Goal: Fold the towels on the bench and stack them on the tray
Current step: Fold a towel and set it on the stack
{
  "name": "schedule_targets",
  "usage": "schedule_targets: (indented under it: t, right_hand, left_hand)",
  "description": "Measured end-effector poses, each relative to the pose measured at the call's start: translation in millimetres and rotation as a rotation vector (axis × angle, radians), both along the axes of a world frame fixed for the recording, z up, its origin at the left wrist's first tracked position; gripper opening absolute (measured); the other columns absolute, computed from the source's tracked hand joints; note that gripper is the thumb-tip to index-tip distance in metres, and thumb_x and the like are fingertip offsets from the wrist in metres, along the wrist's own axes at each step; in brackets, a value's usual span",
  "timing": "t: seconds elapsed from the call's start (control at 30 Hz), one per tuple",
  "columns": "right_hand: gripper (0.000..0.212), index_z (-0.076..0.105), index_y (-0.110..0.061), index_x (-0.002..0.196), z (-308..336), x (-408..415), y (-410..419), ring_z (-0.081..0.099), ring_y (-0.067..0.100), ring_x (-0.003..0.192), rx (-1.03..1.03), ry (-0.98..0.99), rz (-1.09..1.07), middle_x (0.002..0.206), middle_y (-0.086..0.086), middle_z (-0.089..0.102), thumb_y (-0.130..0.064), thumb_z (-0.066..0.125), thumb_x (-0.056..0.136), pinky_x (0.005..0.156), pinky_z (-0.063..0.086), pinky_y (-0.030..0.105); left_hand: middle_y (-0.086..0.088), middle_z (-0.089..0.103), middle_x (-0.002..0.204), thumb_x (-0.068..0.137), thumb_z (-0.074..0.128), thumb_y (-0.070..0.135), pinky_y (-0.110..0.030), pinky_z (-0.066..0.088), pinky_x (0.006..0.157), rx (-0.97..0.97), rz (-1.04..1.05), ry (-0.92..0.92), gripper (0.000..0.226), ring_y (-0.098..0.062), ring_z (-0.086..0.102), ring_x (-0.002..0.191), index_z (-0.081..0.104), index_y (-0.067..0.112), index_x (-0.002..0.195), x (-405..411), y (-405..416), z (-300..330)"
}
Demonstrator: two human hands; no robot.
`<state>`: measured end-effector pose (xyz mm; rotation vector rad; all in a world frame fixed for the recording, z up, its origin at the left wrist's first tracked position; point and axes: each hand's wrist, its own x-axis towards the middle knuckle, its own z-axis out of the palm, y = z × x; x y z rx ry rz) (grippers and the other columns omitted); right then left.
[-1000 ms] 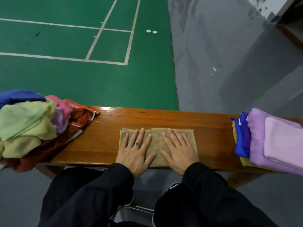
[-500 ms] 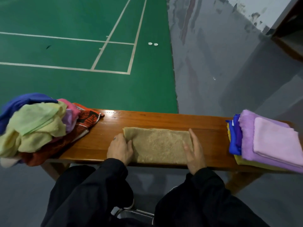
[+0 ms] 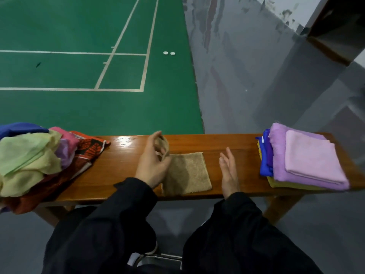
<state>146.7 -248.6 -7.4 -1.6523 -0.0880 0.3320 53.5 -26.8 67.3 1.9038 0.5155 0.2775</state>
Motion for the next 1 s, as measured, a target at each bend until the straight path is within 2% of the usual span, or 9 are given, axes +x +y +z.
schedule_targets:
  t: [0.13,0.27,0.43,0.53,0.6,0.7,0.8,0.87,1.0]
  right_hand:
    - [0.074,0.026,-0.047,0.157,-3.8,3.4,-2.3,0.046,-0.008,0.126,0.017,0.011,0.005,0.159,-0.004,0.042,-0.067,0.050,0.090,0.100,0.037,0.023]
    - [0.073,0.026,-0.046,0.158,-5.2,3.2,-2.6,0.045,-0.011,0.127,-0.001,0.000,-0.003,0.157,-0.006,0.043,-0.065,0.049,0.091,0.093,0.037,0.014]
    - [0.071,0.031,-0.046,0.156,-8.4,2.2,-6.3,0.044,-0.002,0.136,-0.029,-0.003,0.012,0.157,-0.010,0.044,-0.068,0.050,0.091,0.102,0.037,0.020]
    - [0.067,0.036,-0.045,0.154,-16.6,2.5,-6.5,0.038,0.002,0.144,-0.179,-0.090,0.080,0.159,-0.015,0.040,-0.068,0.053,0.092,0.119,0.033,0.037]
    - [0.066,0.038,-0.038,0.155,-23.8,2.7,-4.3,0.031,0.008,0.148,-0.421,-0.244,0.168,0.161,-0.012,0.039,-0.056,0.059,0.096,0.121,0.027,0.038]
    - [0.058,0.035,-0.032,0.157,-33.4,-2.7,4.3,0.022,0.016,0.154,-0.779,-0.456,0.324,0.165,-0.005,0.033,-0.033,0.053,0.103,0.125,0.012,0.036]
    - [0.053,0.033,-0.031,0.158,-40.1,-8.1,9.6,0.020,0.018,0.155,-0.836,-0.516,0.352,0.166,-0.002,0.031,-0.025,0.043,0.106,0.126,0.003,0.034]
    - [0.052,0.033,-0.030,0.159,-40.7,-8.1,10.9,0.020,0.017,0.156,-0.821,-0.493,0.346,0.166,-0.003,0.031,-0.024,0.041,0.108,0.125,0.002,0.032]
    - [0.051,0.035,-0.028,0.157,-34.0,-15.3,5.8,0.025,0.015,0.153,-0.685,-0.328,0.281,0.164,-0.004,0.036,-0.031,0.047,0.107,0.128,0.016,0.038]
  left_hand:
    - [-0.006,0.062,0.126,0.086,0.065,0.001,-0.035,0.055,0.094,0.145,-0.118,0.034,0.078,-0.024,0.064,0.107,0.033,0.025,0.153,30.1,-52.5,-21.9]
    - [-0.012,0.063,0.126,0.090,0.064,0.006,-0.042,0.053,0.095,0.287,-0.153,0.097,0.073,-0.029,0.064,0.110,0.031,0.020,0.154,51.7,-85.4,-49.6]
    - [-0.004,0.058,0.132,0.096,0.061,0.045,-0.038,0.051,0.096,0.410,-0.393,0.127,0.058,-0.021,0.059,0.113,0.044,0.021,0.146,45.0,-97.5,-65.0]
    - [-0.001,0.054,0.135,0.099,0.057,0.043,-0.035,0.043,0.105,0.413,-0.196,-0.025,0.045,-0.012,0.048,0.122,0.052,0.022,0.138,19.3,-86.0,-71.0]
    - [-0.007,0.049,0.140,0.095,0.063,0.037,-0.039,0.035,0.109,0.434,0.057,0.028,0.048,-0.020,0.040,0.130,0.052,0.019,0.138,2.6,-71.0,-80.8]
    - [-0.015,0.041,0.145,0.089,0.074,0.028,-0.038,0.032,0.111,0.215,0.194,0.182,0.068,-0.028,0.039,0.135,0.042,0.012,0.147,-9.0,-59.1,-82.4]
    - [-0.013,0.034,0.149,0.082,0.082,0.029,-0.039,0.040,0.112,-0.177,0.326,0.186,0.095,-0.026,0.047,0.127,0.026,0.013,0.157,-0.1,-56.3,-73.9]
    - [-0.008,0.046,0.142,0.071,0.087,0.033,-0.048,0.048,0.108,-0.412,0.416,0.187,0.105,-0.028,0.054,0.125,0.027,0.017,0.155,10.4,-53.8,-72.1]
    - [-0.012,0.070,0.115,0.081,0.076,0.000,-0.041,0.060,0.083,-0.527,0.223,0.251,0.041,-0.027,0.070,0.101,0.059,0.011,0.117,29.1,-64.5,-66.3]
